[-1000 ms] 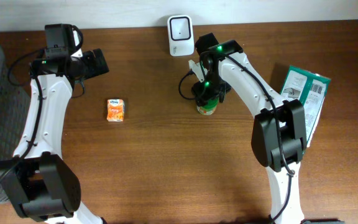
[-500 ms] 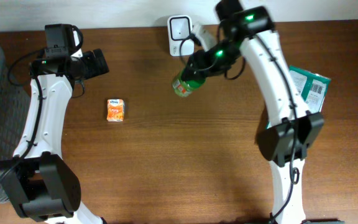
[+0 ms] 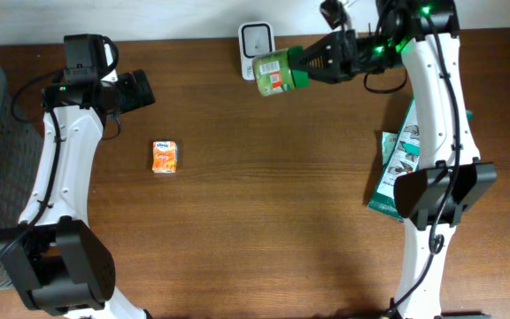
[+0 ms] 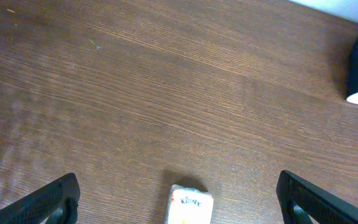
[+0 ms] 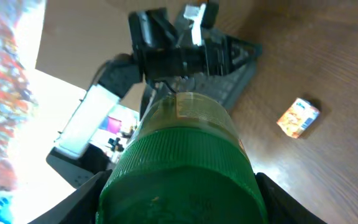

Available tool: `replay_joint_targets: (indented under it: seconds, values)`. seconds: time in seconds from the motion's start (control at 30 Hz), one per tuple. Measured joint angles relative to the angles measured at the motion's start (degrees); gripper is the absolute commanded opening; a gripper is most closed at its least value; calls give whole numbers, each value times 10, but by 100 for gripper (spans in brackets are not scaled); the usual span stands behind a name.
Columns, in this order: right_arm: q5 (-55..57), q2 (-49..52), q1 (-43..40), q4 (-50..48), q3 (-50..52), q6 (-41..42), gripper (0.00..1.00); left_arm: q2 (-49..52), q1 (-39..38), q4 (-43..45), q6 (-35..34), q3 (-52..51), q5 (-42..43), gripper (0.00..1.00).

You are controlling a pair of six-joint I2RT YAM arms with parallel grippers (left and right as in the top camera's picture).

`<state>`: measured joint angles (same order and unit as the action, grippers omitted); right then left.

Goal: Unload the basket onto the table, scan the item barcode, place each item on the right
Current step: 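Raise the green-lidded jar with the right gripper toward the scanner, then hold the jar's label in front of the scanner window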

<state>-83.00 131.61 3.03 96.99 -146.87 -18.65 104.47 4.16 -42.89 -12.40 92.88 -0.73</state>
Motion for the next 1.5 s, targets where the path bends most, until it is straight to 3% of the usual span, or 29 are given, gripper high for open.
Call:
replay_joint_targets:
  seconds: [0.43,0.6,0.77,0.93,1.07,1.27,1.5]
  values:
    - [43,-25,-23,-1,0,24,57,0,0,0,0,0,0,99]
    - [188,-25,10,-29,0,24,57,0,0,0,0,0,0,99]
    - [469,-24,102,-83,0,33,57,0,0,0,0,0,0,99]
    - [704,-17,170,-163,6,37,57,0,0,0,0,0,0,99]
    - [850,12,191,-286,27,37,57,0,0,0,0,0,0,99]
    - [913,59,189,-435,39,-14,50,0,0,0,0,0,0,99]
    - [928,78,188,-617,45,-186,50,0,0,0,0,0,0,99]
